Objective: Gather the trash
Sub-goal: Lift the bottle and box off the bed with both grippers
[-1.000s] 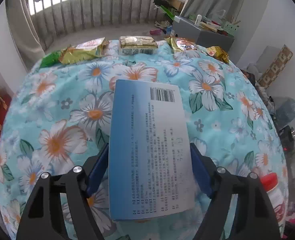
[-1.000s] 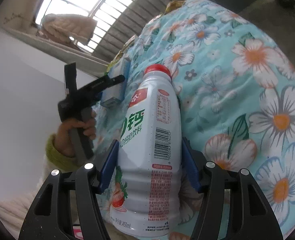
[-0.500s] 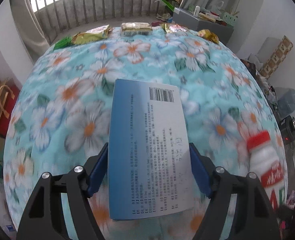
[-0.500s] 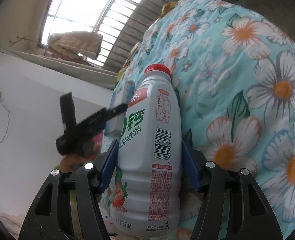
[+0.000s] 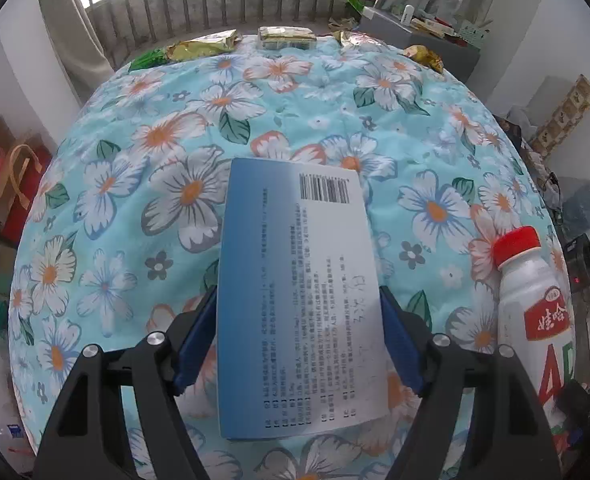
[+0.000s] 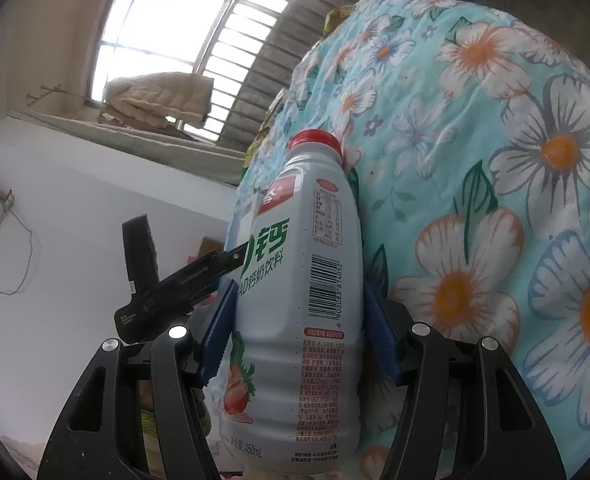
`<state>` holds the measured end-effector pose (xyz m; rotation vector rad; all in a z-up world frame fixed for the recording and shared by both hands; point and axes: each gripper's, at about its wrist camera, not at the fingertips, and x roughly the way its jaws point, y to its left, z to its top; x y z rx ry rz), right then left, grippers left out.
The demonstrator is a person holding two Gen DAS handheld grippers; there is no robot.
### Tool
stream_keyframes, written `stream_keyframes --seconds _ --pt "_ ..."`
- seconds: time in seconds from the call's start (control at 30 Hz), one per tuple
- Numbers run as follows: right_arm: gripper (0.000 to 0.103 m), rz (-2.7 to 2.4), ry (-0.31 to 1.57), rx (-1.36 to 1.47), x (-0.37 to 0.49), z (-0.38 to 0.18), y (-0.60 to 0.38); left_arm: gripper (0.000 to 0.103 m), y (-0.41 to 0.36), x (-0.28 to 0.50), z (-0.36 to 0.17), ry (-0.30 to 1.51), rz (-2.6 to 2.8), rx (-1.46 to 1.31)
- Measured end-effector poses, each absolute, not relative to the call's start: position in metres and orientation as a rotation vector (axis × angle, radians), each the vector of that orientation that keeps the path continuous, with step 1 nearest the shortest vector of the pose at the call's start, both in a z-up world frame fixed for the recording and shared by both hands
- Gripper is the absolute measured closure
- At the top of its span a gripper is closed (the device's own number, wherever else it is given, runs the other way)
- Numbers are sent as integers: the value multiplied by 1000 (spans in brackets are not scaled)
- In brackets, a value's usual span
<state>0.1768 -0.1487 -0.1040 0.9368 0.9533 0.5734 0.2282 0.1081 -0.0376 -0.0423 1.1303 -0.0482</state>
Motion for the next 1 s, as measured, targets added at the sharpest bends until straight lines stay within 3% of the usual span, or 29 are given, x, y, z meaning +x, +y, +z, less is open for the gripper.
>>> stream_keyframes --seconds 1.0 --pt "46 561 984 971 171 -102 -151 30 102 159 -37 1085 -222 -154"
